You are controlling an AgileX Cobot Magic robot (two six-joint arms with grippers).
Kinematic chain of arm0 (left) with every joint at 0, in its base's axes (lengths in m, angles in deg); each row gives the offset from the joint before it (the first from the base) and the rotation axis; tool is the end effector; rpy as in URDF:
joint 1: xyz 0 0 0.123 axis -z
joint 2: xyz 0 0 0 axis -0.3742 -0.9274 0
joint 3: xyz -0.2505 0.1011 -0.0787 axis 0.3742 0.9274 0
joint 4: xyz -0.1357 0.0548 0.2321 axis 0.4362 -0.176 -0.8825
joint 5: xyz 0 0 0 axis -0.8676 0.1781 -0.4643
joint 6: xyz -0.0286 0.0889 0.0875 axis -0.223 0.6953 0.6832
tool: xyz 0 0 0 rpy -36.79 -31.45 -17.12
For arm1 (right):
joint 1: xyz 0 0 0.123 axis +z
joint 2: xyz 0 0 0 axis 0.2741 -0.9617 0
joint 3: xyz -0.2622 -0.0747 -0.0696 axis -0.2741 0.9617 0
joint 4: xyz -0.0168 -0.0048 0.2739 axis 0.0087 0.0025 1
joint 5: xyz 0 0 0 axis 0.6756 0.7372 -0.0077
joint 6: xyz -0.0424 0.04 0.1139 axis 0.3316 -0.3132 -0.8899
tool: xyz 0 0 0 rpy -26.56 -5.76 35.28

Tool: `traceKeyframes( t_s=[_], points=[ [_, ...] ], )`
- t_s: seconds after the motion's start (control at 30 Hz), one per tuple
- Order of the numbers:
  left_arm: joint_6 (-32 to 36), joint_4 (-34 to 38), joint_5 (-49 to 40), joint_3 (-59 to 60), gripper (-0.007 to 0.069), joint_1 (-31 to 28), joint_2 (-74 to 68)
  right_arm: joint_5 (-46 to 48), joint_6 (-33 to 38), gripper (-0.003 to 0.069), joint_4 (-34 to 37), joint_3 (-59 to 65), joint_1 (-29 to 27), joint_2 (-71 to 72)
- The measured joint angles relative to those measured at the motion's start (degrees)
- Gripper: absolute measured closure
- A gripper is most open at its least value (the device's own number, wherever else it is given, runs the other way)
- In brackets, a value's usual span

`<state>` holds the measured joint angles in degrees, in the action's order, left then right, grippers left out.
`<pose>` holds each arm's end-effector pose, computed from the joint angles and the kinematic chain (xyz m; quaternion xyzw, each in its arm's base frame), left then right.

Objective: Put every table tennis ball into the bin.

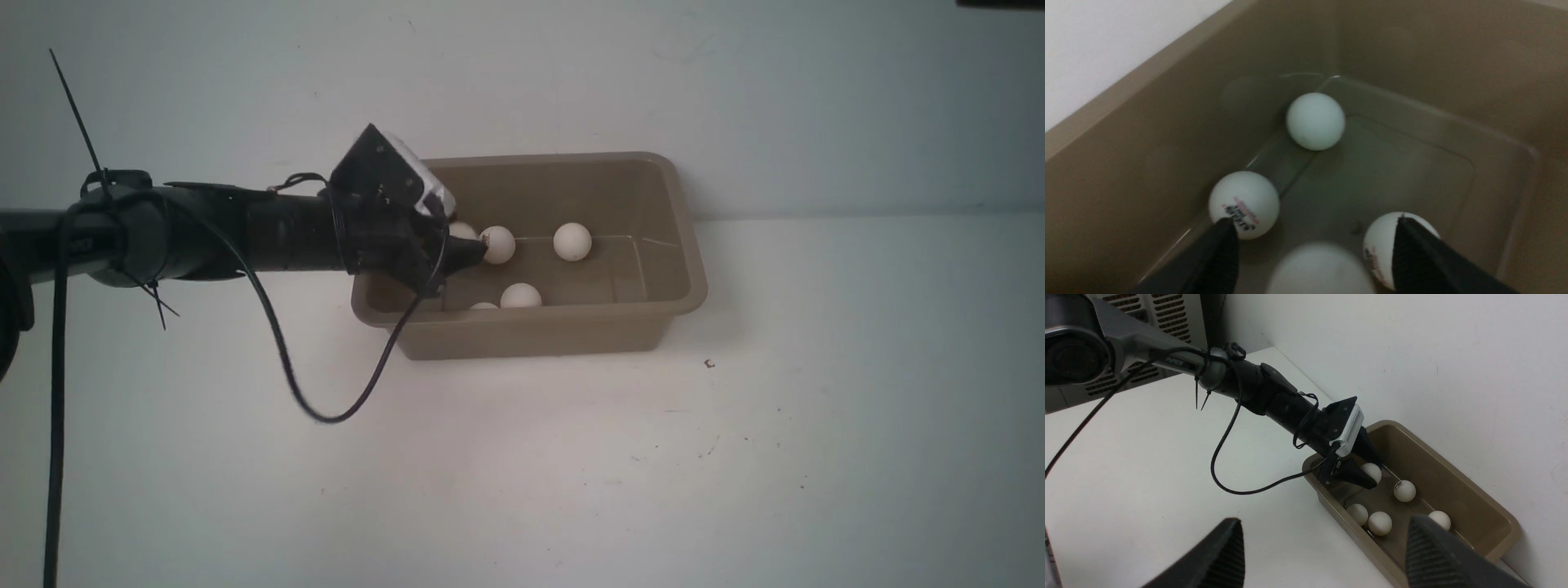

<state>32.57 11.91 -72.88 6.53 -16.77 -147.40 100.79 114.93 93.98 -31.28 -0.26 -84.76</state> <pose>0.4930 -0.1243 0.1349 0.3524 0.7707 -0.2160 0.4849 0.1769 0.1236 0.5059 -0.4350 0.7362 0.2110 0.4735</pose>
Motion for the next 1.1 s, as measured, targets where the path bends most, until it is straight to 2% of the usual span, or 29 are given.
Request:
traceKeyframes(
  t_s=[0.07,0.13,0.2,0.27,0.33,0.4,0.47,0.5,0.53,0.57,0.67,0.77,0.83,0.97,1.1],
  points=[
    [-4.3,0.3,2.9,0.0,0.0043,-0.3,1.9,0.0,0.0,0.0176,-0.2,0.0,0.0,0.0],
    [-6.6,-1.3,5.8,0.0,-0.0008,-0.7,4.4,0.0,0.0,0.0176,-1.2,0.0,0.0,0.3],
    [-8.0,-6.2,9.7,0.0,-0.0030,-1.2,8.6,0.0,0.0,0.0176,-3.7,0.0,0.0,1.1],
    [-9.2,-12.1,13.6,0.0,-0.0033,-1.8,13.7,-1.7,-0.7,0.0176,-8.2,0.0,0.0,2.9],
    [-11.1,-14.1,14.8,0.0,-0.0029,-2.3,16.4,-4.0,-2.4,0.0176,-12.2,0.1,0.0,4.4],
    [-18.1,-16.2,16.3,0.0,-0.0003,-2.8,21.6,-8.7,-9.0,0.0176,-25.3,0.1,0.0,9.5],
    [-22.0,-17.8,16.3,0.0,0.0012,-2.8,24.6,-8.8,-14.5,0.0176,-33.3,0.1,0.0,13.3],
    [-23.5,-18.4,16.3,0.0,0.0017,-2.8,25.3,-8.7,-15.1,0.0176,-34.2,0.1,0.0,13.8],
    [-26.4,-21.7,16.0,0.1,0.0034,-2.8,28.4,-7.3,-20.0,0.0176,-40.0,0.3,0.3,18.4],
    [-28.1,-23.8,16.0,0.1,0.0043,-2.8,29.9,-6.9,-21.6,0.0176,-41.3,0.8,0.7,20.7],
    [-34.3,-32.9,15.9,0.1,0.0075,-2.8,35.4,-6.8,-23.2,0.0176,-40.8,6.0,1.3,29.8],
    [-40.1,-38.7,15.7,0.1,0.0087,-2.8,38.1,-7.0,-22.7,0.0176,-38.7,11.6,1.3,34.2],
    [-46.9,-44.4,15.0,0.1,0.0094,-2.8,39.6,-8.4,-22.1,0.0176,-35.2,21.0,1.3,38.5],
    [-53.3,-49.8,14.4,0.1,0.0094,-2.8,39.8,-13.5,-19.5,0.0176,-30.9,36.6,1.4,44.1],
    [-54.7,-50.7,14.3,0.1,0.0094,-2.8,39.8,-19.3,-18.6,0.0176,-28.6,46.2,1.7,48.7]
  ],
)
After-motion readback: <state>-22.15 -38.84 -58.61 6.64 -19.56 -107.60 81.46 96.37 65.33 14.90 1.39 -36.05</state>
